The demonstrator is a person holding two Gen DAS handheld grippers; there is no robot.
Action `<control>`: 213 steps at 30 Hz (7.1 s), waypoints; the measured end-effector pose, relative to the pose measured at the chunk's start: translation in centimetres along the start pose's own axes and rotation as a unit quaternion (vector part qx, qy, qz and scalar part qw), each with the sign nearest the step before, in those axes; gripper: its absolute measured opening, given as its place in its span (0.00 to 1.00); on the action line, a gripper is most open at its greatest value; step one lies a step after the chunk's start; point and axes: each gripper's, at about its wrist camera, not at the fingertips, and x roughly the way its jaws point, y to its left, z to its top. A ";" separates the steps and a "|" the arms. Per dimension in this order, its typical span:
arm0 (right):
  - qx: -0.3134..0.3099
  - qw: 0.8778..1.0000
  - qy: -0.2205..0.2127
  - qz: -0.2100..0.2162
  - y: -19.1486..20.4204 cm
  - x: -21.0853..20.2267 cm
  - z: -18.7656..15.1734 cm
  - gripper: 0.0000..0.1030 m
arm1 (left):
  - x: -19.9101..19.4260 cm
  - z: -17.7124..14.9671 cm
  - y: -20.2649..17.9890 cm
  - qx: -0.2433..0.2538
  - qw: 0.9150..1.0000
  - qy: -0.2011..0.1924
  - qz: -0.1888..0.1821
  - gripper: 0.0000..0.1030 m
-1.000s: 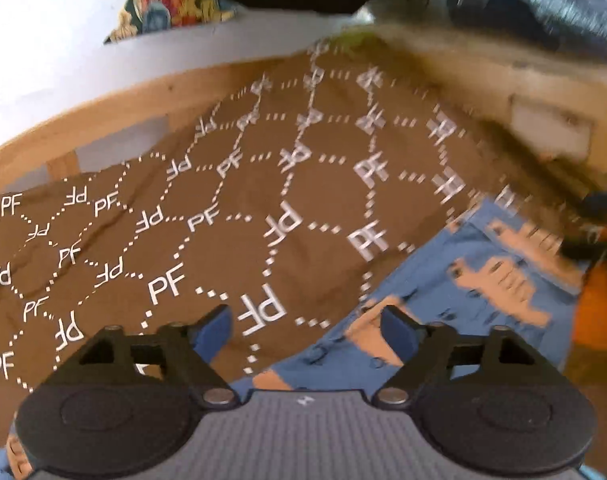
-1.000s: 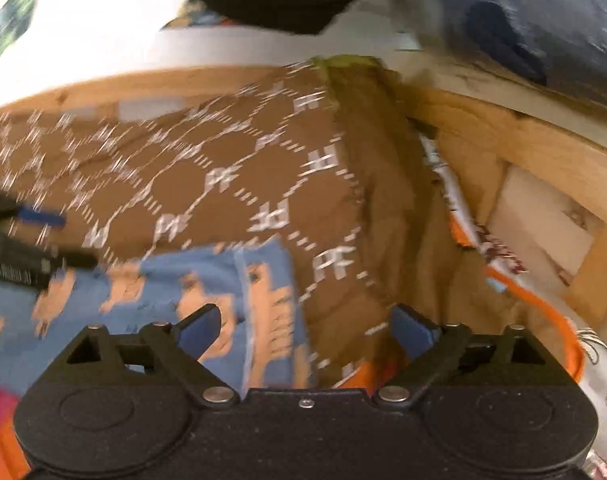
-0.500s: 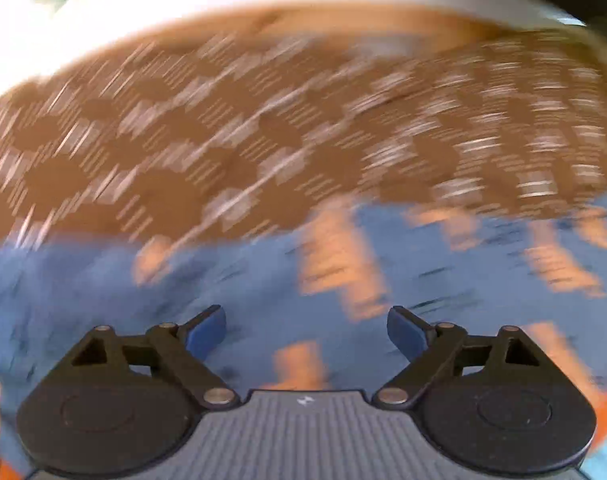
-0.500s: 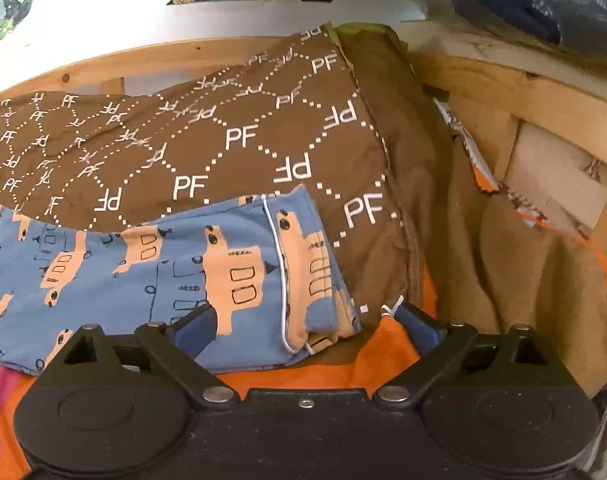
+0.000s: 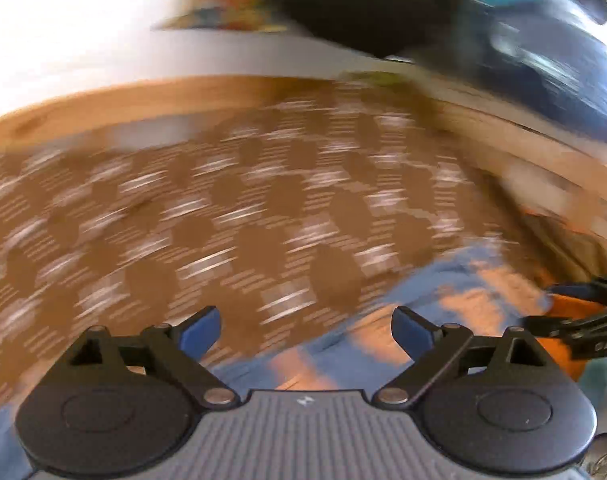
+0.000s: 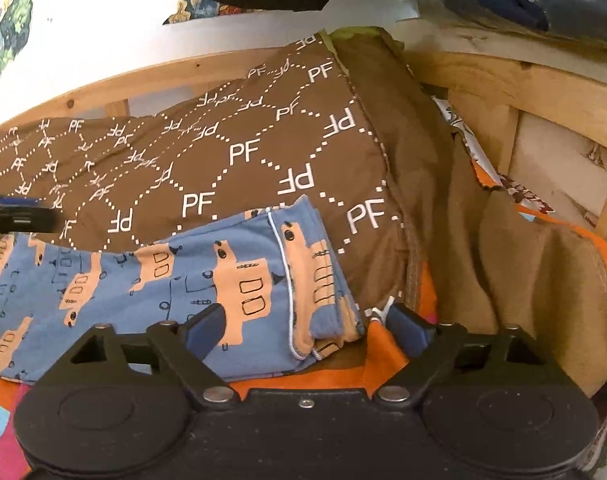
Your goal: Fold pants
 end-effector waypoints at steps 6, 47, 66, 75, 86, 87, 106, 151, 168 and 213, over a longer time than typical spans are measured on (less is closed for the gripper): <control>0.037 0.999 -0.014 0.019 -0.9 -1.7 0.4 0.74 | 7.2 1.5 -6.4 0.088 0.994 0.006 -0.060 0.92; -0.363 0.928 -0.055 -0.067 12.0 -0.3 -5.5 0.15 | 8.8 3.2 -1.5 -0.190 0.945 0.186 -0.191 0.84; -0.374 0.924 -0.077 -0.021 14.0 -3.0 -5.4 0.13 | 6.9 1.3 0.3 -0.256 0.932 0.190 -0.170 0.12; -0.342 0.933 -0.055 0.096 17.1 -4.0 -4.9 0.13 | 2.2 -1.4 4.8 -0.273 0.937 0.190 -0.110 0.12; -0.336 0.929 -0.023 0.153 19.7 -3.0 -6.0 0.13 | -0.2 -5.3 7.6 -0.302 0.934 0.175 -0.068 0.12; -0.335 0.930 -0.020 0.153 19.8 -2.8 -6.1 0.13 | -0.2 -5.4 7.5 -0.306 0.934 0.172 -0.066 0.12; -0.330 0.932 -0.008 0.150 19.7 -2.4 -6.4 0.13 | -0.2 -6.4 7.6 -0.311 0.933 0.165 -0.067 0.12; -0.295 0.938 -0.006 0.179 20.6 -3.0 -4.8 0.13 | -3.1 -5.6 8.8 -0.311 0.938 0.144 -0.055 0.11; -0.233 0.909 0.035 0.344 28.0 -2.0 -3.2 0.13 | -10.2 -5.9 15.9 -0.290 0.940 0.177 0.028 0.11; -0.299 0.950 -0.063 0.059 22.8 0.6 -4.4 0.98 | -13.9 -9.9 13.1 -0.241 0.937 0.108 0.231 0.84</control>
